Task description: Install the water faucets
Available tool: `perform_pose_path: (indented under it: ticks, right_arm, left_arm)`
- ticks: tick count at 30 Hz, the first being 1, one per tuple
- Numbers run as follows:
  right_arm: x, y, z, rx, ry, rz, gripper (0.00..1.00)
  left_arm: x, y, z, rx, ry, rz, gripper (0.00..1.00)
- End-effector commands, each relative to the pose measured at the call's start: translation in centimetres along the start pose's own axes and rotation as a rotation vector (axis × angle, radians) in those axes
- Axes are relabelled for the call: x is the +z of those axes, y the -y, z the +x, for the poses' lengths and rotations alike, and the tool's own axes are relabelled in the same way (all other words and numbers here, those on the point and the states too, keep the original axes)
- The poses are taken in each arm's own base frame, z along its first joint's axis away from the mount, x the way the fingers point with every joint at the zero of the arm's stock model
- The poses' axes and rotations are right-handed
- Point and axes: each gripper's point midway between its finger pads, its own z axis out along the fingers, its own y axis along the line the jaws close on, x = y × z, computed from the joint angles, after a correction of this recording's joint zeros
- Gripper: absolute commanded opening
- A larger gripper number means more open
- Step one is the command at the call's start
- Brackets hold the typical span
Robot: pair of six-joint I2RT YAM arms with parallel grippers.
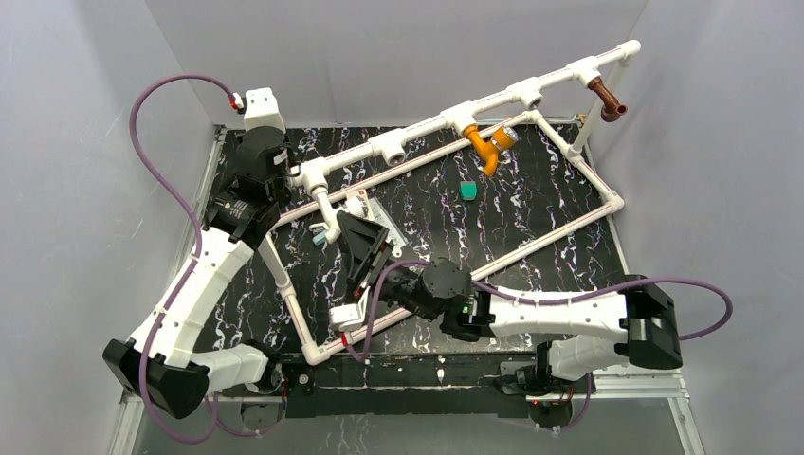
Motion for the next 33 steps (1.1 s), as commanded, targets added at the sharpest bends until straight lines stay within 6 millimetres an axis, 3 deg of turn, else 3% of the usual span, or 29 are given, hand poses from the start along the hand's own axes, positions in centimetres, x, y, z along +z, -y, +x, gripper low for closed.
perform_pose_path:
  ticks: [1,18,22,26,33]
  right_arm:
    - [0.9,3.1,0.0,0.018,-0.008,0.081,0.70]
    - [2.6,1.6,1.8,0.048,-0.090,0.066,0.49]
    - [2.7,1.4,2.2,0.072,-0.102,0.079,0.35]
    - [2.6,1.1,2.5,0.118,-0.120,0.094,0.01]
    - [2.5,0.7,2.8,0.387,-0.150,0.202,0.01]
  left_arm:
    - [-2.1,0.5,18.2,0.392,-0.581,0.091,0.03]
    - [-2.2,0.6,18.1,0.386,-0.580,0.100,0.03]
    - [-2.3,0.6,18.2,0.386,-0.581,0.103,0.03]
    - [-2.2,0.7,18.2,0.388,-0.583,0.103,0.03]
    - [-2.3,0.6,18.1,0.385,-0.580,0.102,0.03]
